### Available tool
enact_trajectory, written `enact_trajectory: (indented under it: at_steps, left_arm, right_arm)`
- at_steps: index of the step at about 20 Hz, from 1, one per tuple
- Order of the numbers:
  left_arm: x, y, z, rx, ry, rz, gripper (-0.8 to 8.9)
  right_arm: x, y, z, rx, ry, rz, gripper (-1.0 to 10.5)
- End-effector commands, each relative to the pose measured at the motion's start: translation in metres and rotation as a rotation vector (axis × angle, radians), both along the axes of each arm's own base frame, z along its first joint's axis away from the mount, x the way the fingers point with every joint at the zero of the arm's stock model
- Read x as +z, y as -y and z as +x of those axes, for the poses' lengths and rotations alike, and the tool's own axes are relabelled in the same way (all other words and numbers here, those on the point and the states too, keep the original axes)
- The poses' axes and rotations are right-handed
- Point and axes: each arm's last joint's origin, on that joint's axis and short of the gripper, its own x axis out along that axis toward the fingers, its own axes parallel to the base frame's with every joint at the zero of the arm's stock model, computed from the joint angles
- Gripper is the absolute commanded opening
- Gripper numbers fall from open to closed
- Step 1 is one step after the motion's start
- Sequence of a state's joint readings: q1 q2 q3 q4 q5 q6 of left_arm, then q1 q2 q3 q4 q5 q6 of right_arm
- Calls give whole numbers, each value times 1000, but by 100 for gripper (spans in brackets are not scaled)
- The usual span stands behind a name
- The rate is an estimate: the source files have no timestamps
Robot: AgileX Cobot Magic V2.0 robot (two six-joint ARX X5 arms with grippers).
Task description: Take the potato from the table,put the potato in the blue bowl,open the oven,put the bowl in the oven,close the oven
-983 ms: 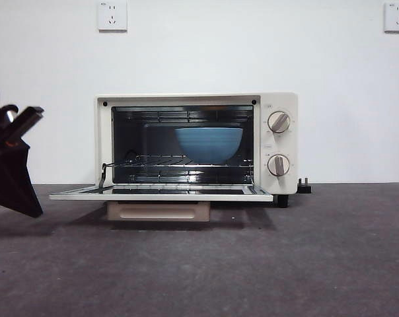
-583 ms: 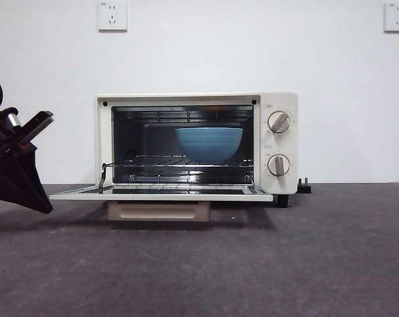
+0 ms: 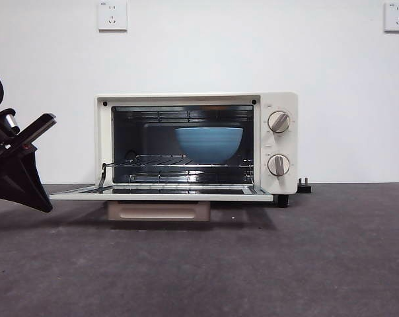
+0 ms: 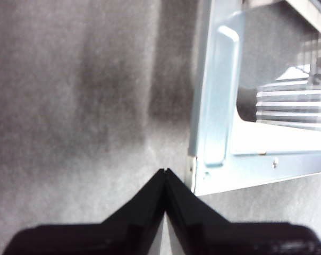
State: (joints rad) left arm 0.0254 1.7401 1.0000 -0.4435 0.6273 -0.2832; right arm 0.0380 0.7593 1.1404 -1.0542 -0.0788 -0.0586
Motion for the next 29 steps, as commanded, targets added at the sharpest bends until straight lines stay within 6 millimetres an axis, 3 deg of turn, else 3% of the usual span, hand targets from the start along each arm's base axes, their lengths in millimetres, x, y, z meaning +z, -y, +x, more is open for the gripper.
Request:
enact_trajectory:
  at_steps: [1, 4, 15, 23, 29]
  left_arm:
    - [-12, -1, 0, 12, -46, -14, -9]
    - [-19, 0, 2, -8, -57, -61, -9]
    - [-13, 3, 5, -21, -25, -171, -8]
    - [25, 4, 7, -18, 101, -216, -8]
    - [65, 9, 30, 13, 230, -264, -8]
  right_arm:
    - [-1, 0, -4, -8, 5, 29, 122]
    - [-2, -1, -7, 9, -2, 49, 122]
    - [-2, -1, -7, 14, -11, 63, 122]
    - [-2, -2, -7, 27, -12, 91, 122]
    - [-2, -2, -7, 36, -13, 99, 122]
